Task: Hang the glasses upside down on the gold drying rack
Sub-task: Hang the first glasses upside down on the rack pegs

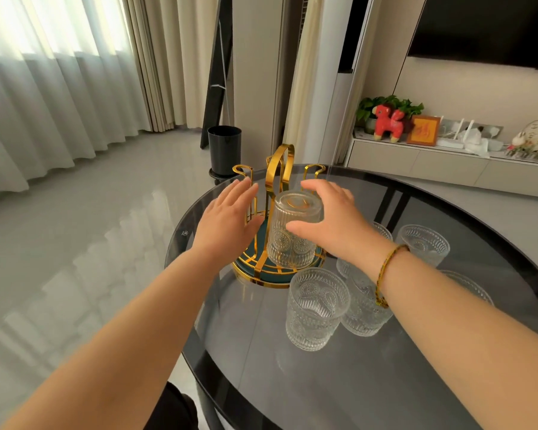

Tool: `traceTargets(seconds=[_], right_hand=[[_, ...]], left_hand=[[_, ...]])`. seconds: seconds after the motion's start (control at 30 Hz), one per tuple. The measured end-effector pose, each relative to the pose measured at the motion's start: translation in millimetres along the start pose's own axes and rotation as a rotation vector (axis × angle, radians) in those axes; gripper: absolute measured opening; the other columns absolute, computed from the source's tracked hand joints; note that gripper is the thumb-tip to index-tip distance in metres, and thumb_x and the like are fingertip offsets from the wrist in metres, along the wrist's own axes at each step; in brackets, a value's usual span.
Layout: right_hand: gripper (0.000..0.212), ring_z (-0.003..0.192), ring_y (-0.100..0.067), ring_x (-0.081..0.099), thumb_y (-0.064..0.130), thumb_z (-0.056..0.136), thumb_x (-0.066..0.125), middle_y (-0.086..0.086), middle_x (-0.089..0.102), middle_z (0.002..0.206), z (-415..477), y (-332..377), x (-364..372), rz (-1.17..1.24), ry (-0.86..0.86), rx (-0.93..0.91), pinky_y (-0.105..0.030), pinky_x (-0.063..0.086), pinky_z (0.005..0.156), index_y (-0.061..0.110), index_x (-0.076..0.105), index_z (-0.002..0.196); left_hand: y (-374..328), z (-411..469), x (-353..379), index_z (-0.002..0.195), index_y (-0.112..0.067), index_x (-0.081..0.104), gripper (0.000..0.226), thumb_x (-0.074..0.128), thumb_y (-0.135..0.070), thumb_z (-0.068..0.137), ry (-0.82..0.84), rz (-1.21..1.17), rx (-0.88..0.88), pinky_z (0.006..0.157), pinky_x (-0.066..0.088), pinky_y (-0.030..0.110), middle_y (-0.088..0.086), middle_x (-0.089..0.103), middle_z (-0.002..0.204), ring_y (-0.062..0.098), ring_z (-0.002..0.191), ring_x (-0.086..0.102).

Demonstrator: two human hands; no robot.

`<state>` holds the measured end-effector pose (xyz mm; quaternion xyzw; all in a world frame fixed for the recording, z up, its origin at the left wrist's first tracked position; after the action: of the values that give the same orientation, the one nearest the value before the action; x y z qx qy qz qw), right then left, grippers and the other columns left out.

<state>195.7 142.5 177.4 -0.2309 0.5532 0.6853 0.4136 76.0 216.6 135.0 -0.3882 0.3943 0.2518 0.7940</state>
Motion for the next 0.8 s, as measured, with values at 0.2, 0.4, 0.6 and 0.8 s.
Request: traceTargets(seconds=[0.2,0.4,0.6,0.8], right_hand=[[0.051,0.111,-0.010,0.031,0.019,0.067,0.071,0.007,0.042,0.112,-78,-14,-22,0.095,-0.324,-0.098,-0.001,0.013,0.092,0.012,0.051,0.114],[0.047,0.105,-0.012,0.044,0.009,0.066,0.072,0.008,0.046,0.107,-138,-57,18,0.241,-0.323,-0.001,-0.004,0.026,0.092,0.016,0.050,0.108],[0.064,0.103,-0.001,0.045,0.012,0.066,0.072,0.018,0.042,0.111,-156,-85,63,0.413,-0.255,0.163,0.001,0.030,0.085,0.044,0.031,0.105],[0.087,0.122,-0.008,0.033,0.023,0.064,0.075,0.002,0.035,0.136,-145,-101,100,0.509,-0.108,0.333,-0.018,0.026,0.099,0.019,0.022,0.133]], left_hand=[[8,-41,0,0.140,-0.023,0.012,0.064,0.047,-0.035,0.088,-0.097,-0.001,0.017,0.109,0.005,0.033,0.002,0.010,0.154,0.023,0.141,0.010],[23,-98,46,0.139,-0.024,0.017,0.058,0.044,-0.036,0.089,0.100,0.055,-0.018,0.111,-0.005,0.027,0.001,0.011,0.154,0.017,0.142,0.008],[39,-122,85,0.138,-0.024,0.022,0.055,0.040,-0.041,0.090,0.311,0.072,-0.130,0.116,0.005,0.035,-0.001,0.018,0.153,0.017,0.141,0.014],[42,-122,92,0.137,-0.026,0.023,0.052,0.034,-0.045,0.091,0.353,0.139,-0.125,0.116,0.005,0.037,-0.002,0.020,0.152,0.017,0.141,0.010]])
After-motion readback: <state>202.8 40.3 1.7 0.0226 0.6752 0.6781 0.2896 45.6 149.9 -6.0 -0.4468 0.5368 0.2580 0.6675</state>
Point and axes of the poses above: each hand's wrist, its own z-axis towards the middle knuckle, its own x-axis out of the palm, y = z × x, the point moved 9 cm from there along z, towards the middle knuckle
